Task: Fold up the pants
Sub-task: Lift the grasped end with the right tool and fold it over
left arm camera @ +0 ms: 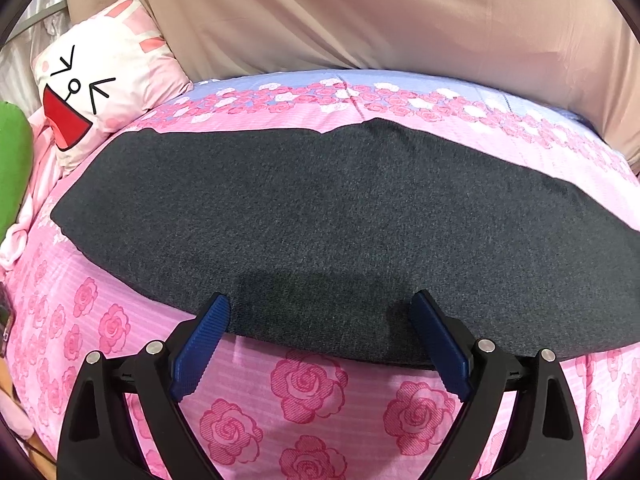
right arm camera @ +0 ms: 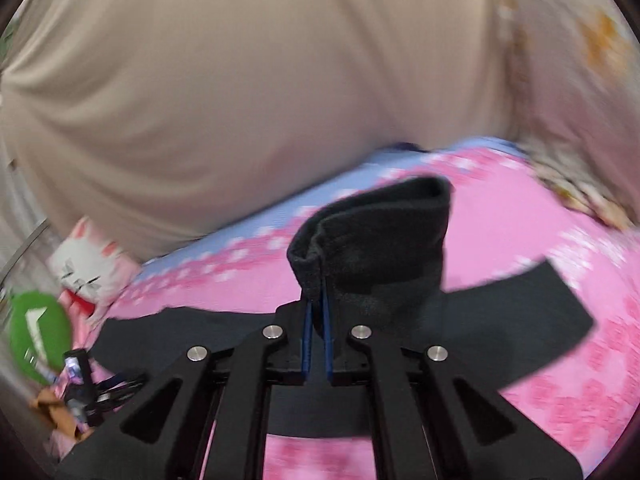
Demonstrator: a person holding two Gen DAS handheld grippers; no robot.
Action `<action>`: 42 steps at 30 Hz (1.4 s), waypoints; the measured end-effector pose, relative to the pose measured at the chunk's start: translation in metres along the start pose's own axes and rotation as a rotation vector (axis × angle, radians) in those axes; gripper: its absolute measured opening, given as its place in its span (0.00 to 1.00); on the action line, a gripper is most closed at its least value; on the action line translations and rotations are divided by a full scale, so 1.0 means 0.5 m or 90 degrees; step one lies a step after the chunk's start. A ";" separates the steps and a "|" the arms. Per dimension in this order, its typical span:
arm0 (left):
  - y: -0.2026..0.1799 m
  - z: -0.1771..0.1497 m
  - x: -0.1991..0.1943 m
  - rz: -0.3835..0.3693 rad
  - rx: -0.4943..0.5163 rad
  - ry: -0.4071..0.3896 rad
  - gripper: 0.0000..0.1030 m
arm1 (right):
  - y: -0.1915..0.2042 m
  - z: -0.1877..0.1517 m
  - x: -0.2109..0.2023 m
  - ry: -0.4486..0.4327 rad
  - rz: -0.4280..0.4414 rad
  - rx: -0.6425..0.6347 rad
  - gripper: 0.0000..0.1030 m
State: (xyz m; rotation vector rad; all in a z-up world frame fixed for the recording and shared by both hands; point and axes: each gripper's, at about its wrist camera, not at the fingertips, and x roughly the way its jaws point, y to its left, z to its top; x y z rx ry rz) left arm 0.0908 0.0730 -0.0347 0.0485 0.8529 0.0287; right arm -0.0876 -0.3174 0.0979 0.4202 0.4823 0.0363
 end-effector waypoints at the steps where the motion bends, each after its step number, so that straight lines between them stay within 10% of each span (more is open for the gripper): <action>1: 0.003 0.000 -0.002 -0.008 -0.006 -0.003 0.88 | 0.043 -0.002 0.017 0.007 0.019 -0.020 0.03; 9: 0.031 -0.003 -0.010 -0.056 -0.050 -0.016 0.88 | 0.168 -0.043 0.160 0.071 0.022 -0.084 0.03; 20: 0.028 -0.003 -0.008 -0.055 -0.047 -0.012 0.88 | -0.357 -0.031 -0.130 -0.015 -0.310 0.149 0.03; 25: 0.013 -0.002 -0.002 -0.020 -0.020 -0.001 0.89 | -0.501 -0.133 -0.089 0.117 -0.274 0.218 0.08; 37: -0.013 -0.003 0.006 0.036 0.024 0.011 0.89 | -0.533 -0.129 -0.095 0.068 -0.221 0.232 0.41; 40: -0.012 -0.003 0.003 0.035 0.023 0.005 0.89 | -0.536 -0.113 -0.069 0.080 -0.217 0.215 0.38; 42: -0.009 -0.004 -0.005 0.028 0.017 -0.006 0.89 | -0.532 -0.105 -0.058 0.079 -0.204 0.224 0.15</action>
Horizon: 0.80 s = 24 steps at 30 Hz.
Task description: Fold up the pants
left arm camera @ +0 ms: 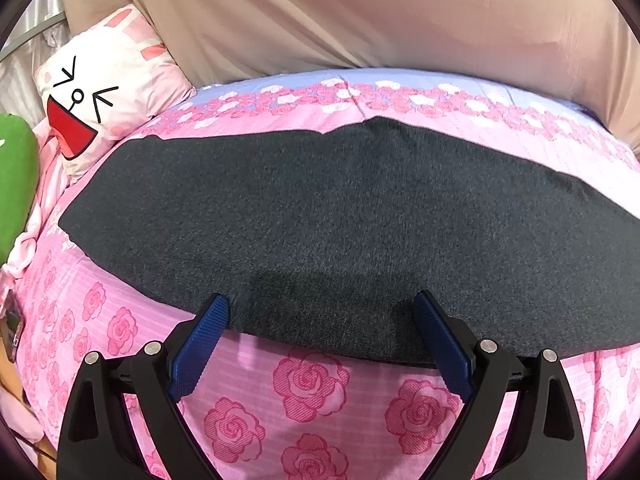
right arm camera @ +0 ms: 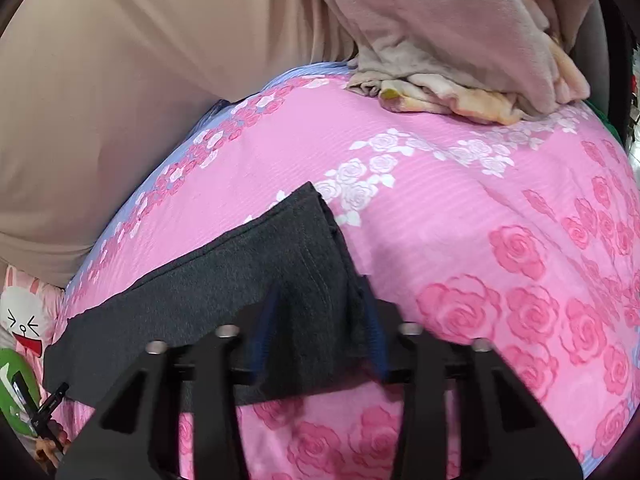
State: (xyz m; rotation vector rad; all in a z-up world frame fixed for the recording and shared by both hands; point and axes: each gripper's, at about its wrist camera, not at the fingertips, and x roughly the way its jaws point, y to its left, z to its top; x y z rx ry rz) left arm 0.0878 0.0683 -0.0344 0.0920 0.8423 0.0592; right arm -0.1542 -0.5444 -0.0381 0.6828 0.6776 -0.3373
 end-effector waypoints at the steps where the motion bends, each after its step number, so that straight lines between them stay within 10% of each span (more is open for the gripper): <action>1: 0.003 0.000 -0.005 -0.004 -0.005 -0.008 0.89 | 0.008 0.001 -0.006 -0.009 0.006 0.004 0.15; 8: 0.039 -0.002 -0.025 -0.060 -0.068 -0.043 0.89 | 0.285 0.005 -0.092 -0.063 0.210 -0.084 0.13; 17: 0.082 -0.013 -0.040 -0.102 -0.142 -0.072 0.89 | 0.794 -0.257 0.140 0.151 0.308 -0.332 0.16; 20: 0.108 -0.019 -0.039 -0.134 -0.181 -0.072 0.89 | 0.832 -0.367 0.199 0.223 0.263 -0.386 0.17; 24: 0.130 -0.023 -0.038 -0.169 -0.214 -0.077 0.89 | 0.741 -0.329 0.095 0.120 0.268 -0.321 0.40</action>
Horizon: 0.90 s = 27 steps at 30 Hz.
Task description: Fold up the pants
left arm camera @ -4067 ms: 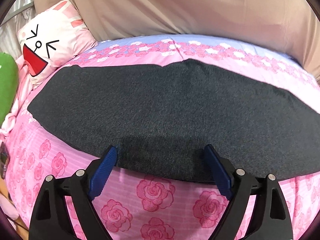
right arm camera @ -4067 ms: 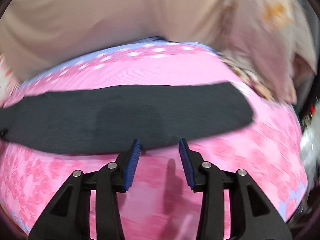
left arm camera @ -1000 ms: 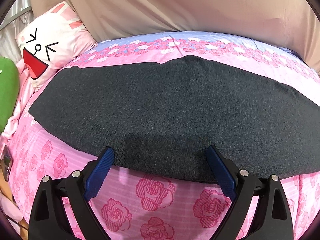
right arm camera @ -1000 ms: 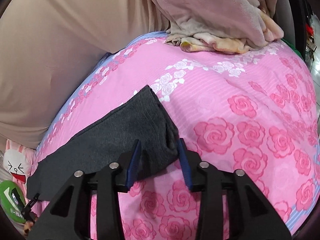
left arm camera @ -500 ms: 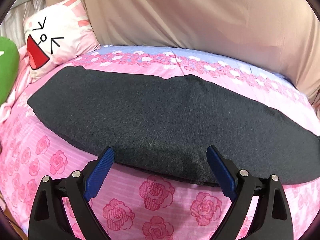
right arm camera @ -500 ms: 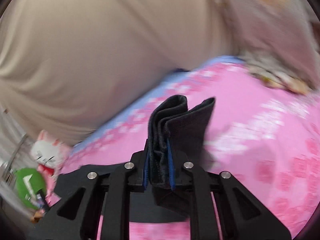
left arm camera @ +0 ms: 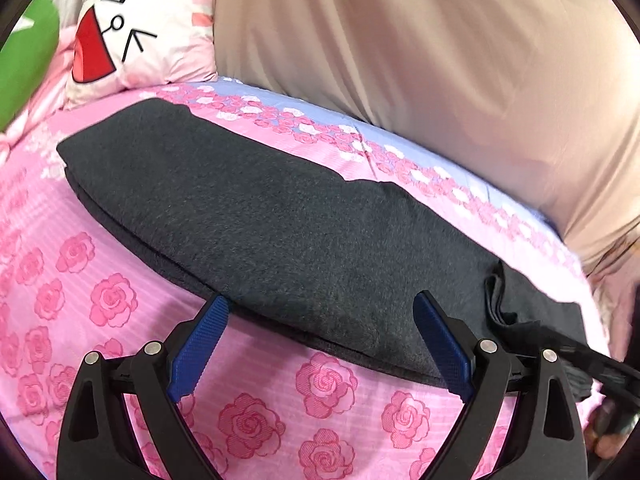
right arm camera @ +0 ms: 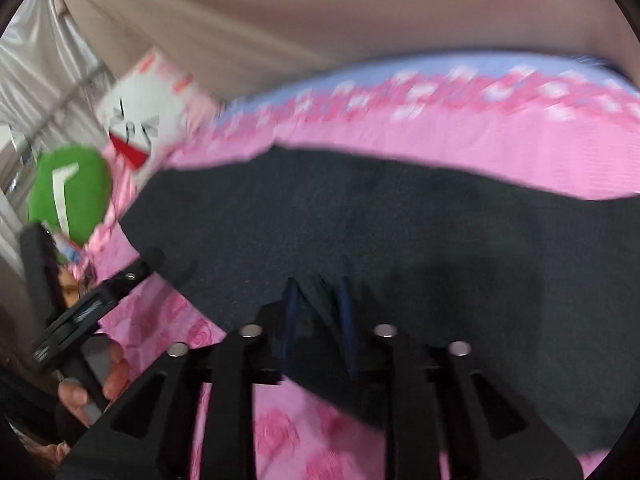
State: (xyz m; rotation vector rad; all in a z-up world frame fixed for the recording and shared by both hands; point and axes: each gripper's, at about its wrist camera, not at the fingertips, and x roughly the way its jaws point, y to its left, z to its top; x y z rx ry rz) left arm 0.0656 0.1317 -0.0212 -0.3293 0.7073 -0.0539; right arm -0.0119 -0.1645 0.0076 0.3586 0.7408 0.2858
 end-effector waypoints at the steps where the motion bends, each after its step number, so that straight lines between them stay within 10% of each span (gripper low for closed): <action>1: 0.007 0.002 0.001 -0.010 -0.013 0.001 0.89 | -0.028 -0.007 -0.044 -0.028 -0.013 0.026 0.43; 6: 0.033 0.006 0.012 -0.043 -0.066 0.018 0.89 | -0.228 -0.090 -0.220 -0.093 -0.149 0.186 0.62; 11: 0.029 0.005 0.009 -0.035 -0.065 0.010 0.89 | -0.324 -0.166 -0.197 -0.057 -0.014 0.324 0.61; 14: 0.022 0.003 0.004 -0.019 -0.051 0.001 0.89 | -0.298 -0.156 -0.169 -0.063 -0.017 0.295 0.53; 15: 0.021 0.004 0.002 -0.017 -0.049 -0.002 0.89 | -0.288 -0.150 -0.156 -0.061 -0.013 0.283 0.21; 16: 0.020 0.004 0.001 -0.016 -0.047 -0.004 0.89 | -0.274 -0.146 -0.152 -0.061 -0.020 0.267 0.11; 22: 0.022 0.001 -0.015 -0.021 -0.045 -0.024 0.89 | -0.246 -0.116 -0.216 -0.093 -0.168 0.141 0.09; 25: 0.015 0.002 -0.013 -0.027 -0.034 -0.022 0.89 | -0.264 -0.137 -0.173 -0.002 -0.204 0.160 0.21; 27: 0.012 0.004 -0.004 -0.026 -0.029 -0.010 0.89 | -0.221 -0.138 -0.200 -0.058 -0.238 0.124 0.29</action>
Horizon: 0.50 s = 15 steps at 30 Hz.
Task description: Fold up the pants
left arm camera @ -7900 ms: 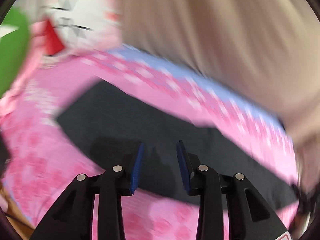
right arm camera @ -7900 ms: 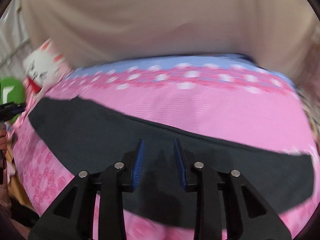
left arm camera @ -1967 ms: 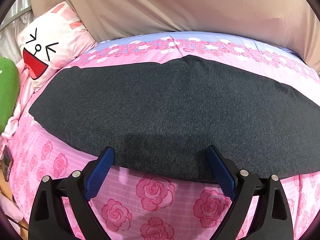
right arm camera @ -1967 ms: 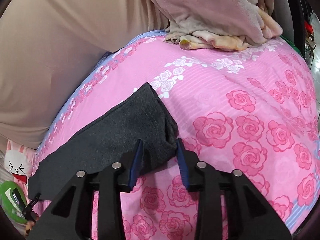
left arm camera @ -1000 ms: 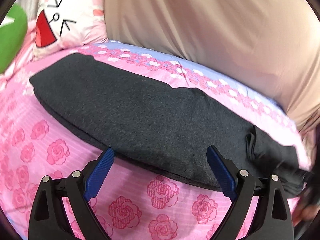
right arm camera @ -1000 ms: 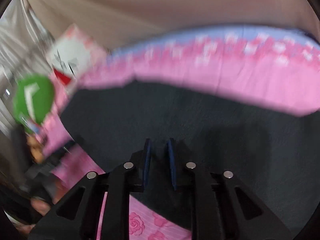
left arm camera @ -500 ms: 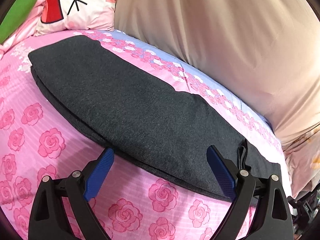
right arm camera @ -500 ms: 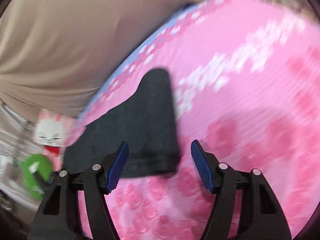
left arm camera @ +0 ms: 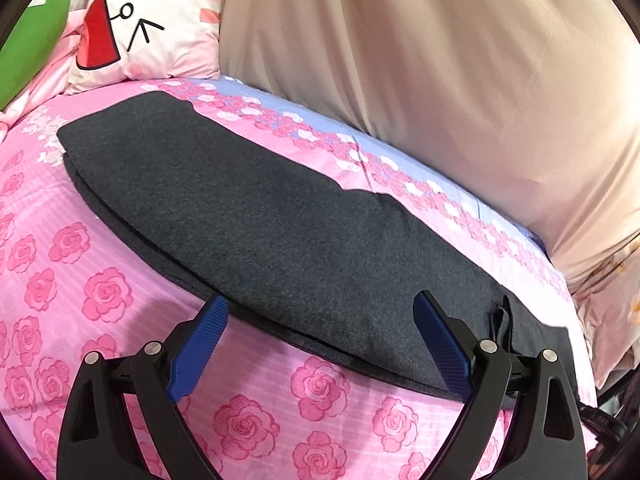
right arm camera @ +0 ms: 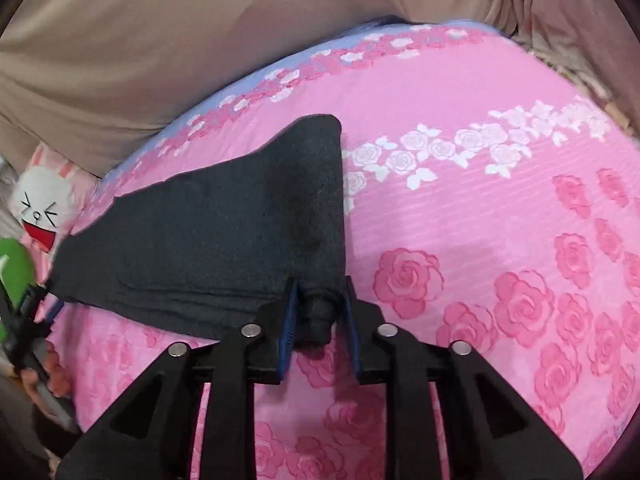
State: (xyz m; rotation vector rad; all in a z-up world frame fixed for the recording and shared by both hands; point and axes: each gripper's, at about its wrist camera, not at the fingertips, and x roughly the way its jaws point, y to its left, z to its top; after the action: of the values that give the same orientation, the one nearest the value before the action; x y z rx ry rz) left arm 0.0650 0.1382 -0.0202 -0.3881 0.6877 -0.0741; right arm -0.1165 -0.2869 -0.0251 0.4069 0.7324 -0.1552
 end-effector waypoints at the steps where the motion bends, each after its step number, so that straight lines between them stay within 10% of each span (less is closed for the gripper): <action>1: 0.000 0.000 0.002 0.001 0.000 0.003 0.89 | 0.031 0.005 -0.031 -0.047 -0.003 -0.026 0.32; 6: -0.003 0.000 0.001 0.002 0.006 0.000 0.89 | 0.255 0.016 -0.013 -0.009 0.144 -0.216 0.33; 11: 0.001 -0.001 -0.002 0.001 -0.001 -0.002 0.89 | 0.377 -0.001 0.106 0.066 0.146 -0.307 0.33; 15: 0.006 -0.001 -0.004 -0.010 -0.007 -0.003 0.89 | 0.376 0.018 0.122 0.075 0.148 -0.278 0.07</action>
State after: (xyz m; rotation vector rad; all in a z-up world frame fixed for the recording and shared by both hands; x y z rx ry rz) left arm 0.0631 0.1411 -0.0205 -0.4036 0.6805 -0.0845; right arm -0.0136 -0.1191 -0.0027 0.0813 0.8038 0.2480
